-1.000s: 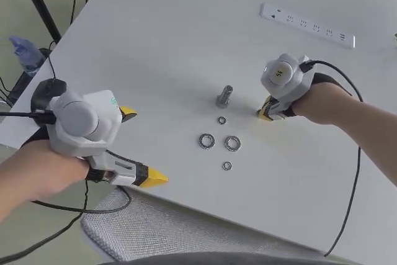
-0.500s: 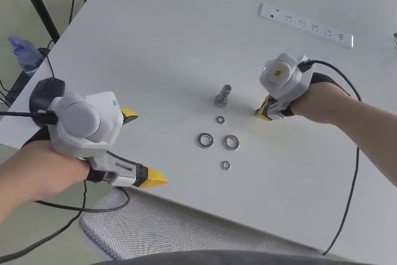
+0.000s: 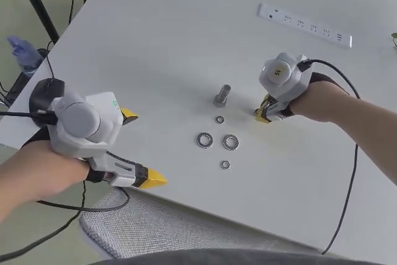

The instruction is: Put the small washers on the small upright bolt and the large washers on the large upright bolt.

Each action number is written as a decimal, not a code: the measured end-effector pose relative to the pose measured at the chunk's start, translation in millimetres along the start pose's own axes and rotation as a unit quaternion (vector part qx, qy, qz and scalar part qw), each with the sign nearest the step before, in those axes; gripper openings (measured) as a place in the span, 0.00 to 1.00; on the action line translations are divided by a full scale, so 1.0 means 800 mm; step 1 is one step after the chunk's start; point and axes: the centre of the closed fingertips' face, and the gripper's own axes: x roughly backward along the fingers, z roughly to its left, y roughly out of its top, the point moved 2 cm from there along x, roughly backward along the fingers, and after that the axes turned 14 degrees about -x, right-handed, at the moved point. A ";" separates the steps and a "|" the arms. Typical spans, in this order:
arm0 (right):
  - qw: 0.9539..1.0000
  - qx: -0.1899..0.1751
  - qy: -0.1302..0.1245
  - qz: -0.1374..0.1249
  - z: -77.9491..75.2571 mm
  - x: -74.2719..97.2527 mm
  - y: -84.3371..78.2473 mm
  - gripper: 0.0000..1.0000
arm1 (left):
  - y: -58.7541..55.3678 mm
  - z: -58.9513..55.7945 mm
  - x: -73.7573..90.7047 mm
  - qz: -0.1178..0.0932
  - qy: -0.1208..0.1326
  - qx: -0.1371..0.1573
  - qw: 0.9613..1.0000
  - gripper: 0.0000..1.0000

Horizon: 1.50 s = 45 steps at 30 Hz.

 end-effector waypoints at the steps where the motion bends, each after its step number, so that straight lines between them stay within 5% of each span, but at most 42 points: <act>1: 1.000 -0.001 0.001 0.001 0.000 0.001 -0.001 0.25 | 0.000 0.000 0.000 -0.001 0.000 0.000 1.000 0.88; 11: 1.000 -0.010 0.004 -0.004 -0.009 0.002 -0.002 0.25 | 0.005 0.002 -0.001 -0.005 0.002 -0.002 1.000 0.88; 28: 1.000 -0.017 -0.001 -0.023 -0.006 0.036 0.010 0.24 | 0.014 0.004 -0.002 -0.006 0.003 -0.013 1.000 0.88; 45: 1.000 -0.008 -0.007 -0.022 0.005 0.064 0.024 0.24 | 0.021 -0.008 0.008 -0.007 0.005 -0.028 1.000 0.88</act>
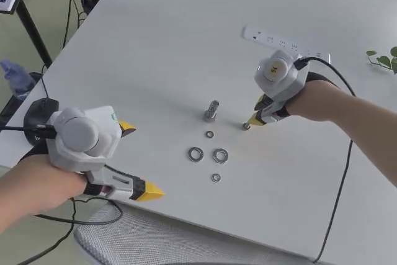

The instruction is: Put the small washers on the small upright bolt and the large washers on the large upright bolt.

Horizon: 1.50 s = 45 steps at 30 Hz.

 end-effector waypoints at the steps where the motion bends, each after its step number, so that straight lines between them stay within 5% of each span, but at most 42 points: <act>1: 1.000 -0.002 0.000 0.000 0.000 0.001 0.000 0.24 | 0.000 0.000 0.000 0.001 0.000 -0.002 1.000 0.88; 18: 1.000 0.004 0.013 -0.011 0.025 0.006 0.007 0.24 | 0.004 -0.001 0.002 -0.001 0.009 -0.008 1.000 0.87; 45: 0.998 0.041 0.043 -0.015 0.074 -0.022 0.034 0.25 | -0.003 -0.005 0.008 -0.004 0.015 0.002 1.000 0.86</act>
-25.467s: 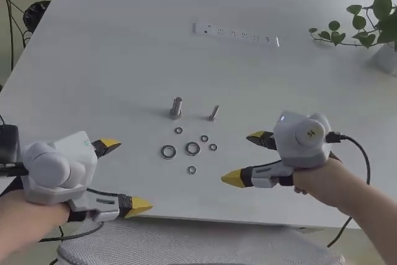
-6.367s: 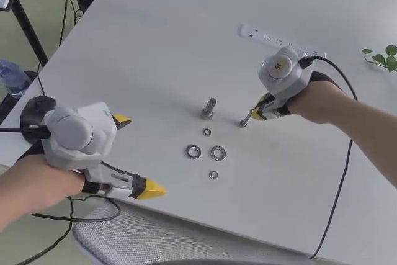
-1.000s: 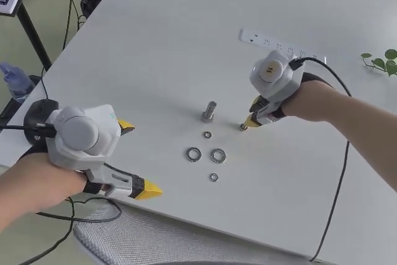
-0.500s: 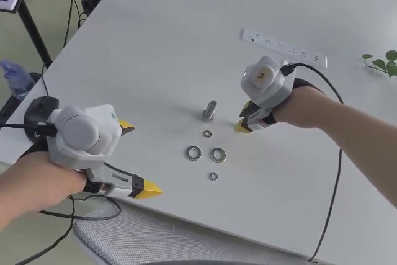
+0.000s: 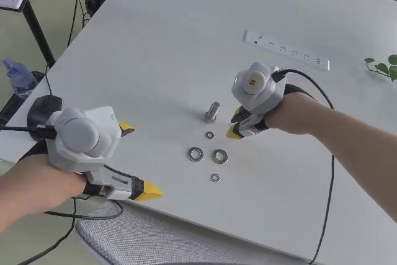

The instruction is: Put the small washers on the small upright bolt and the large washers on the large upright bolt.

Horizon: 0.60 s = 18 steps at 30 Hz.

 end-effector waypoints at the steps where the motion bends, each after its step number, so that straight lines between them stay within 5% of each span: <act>1: 1.000 -0.001 0.000 -0.002 0.000 -0.002 0.001 0.25 | -0.001 0.000 0.000 0.001 0.000 0.000 1.000 0.86; 18: 1.000 0.007 -0.006 -0.004 0.003 -0.039 0.006 0.24 | -0.002 0.003 -0.005 0.002 0.000 0.002 1.000 0.87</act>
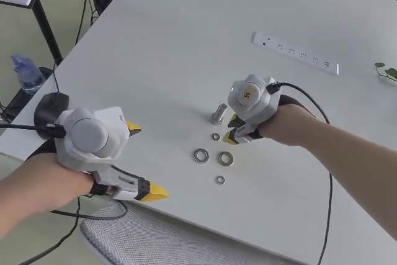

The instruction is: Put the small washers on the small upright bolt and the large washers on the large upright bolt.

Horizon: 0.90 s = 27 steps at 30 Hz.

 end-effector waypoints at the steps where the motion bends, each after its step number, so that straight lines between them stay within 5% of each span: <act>1: 1.000 0.001 0.000 0.001 0.000 -0.002 0.000 0.24 | 0.000 0.003 0.000 -0.002 0.004 -0.003 1.000 0.88; 27: 1.000 0.011 -0.008 0.007 -0.002 -0.041 0.004 0.23 | -0.004 -0.002 -0.002 -0.001 -0.004 -0.002 1.000 0.87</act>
